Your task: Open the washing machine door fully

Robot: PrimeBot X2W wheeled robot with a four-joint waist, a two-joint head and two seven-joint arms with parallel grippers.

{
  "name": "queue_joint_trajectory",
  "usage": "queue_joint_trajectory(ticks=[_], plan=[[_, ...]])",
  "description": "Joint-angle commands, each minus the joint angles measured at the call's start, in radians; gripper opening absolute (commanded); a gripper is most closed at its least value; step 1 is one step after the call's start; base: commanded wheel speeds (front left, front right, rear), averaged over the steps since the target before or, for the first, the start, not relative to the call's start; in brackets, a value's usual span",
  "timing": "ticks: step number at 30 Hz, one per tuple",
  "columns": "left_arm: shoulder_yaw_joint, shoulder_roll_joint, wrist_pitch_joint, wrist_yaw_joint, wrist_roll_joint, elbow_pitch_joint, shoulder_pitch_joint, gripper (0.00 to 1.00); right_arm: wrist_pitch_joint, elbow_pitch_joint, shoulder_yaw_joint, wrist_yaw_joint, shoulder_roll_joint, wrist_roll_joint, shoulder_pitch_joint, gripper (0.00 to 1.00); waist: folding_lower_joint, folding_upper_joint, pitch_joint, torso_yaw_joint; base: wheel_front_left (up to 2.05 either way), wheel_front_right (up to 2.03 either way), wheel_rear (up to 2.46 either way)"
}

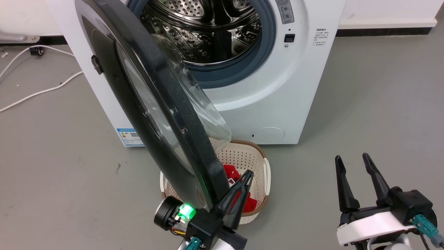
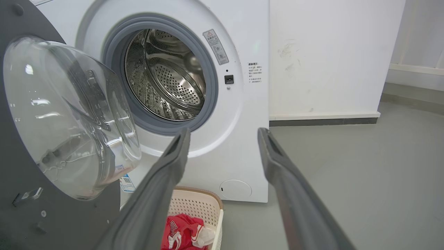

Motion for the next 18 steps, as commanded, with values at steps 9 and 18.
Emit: queue_joint_trajectory(ticks=[9,18], plan=[[0.052,-0.002,-0.002,0.035,-0.005,-0.021,0.072,0.00,-0.002,0.009,0.012,0.000,0.003,0.022,0.000,1.00,0.0000,-0.0001,-0.006,0.019,0.00,0.00,0.00],[0.101,0.021,0.000,0.065,0.006,-0.047,0.141,0.00,-0.002,0.013,0.007,0.000,0.002,0.030,0.016,1.00,0.0000,-0.0001,-0.023,0.055,0.00,0.00,0.00]])
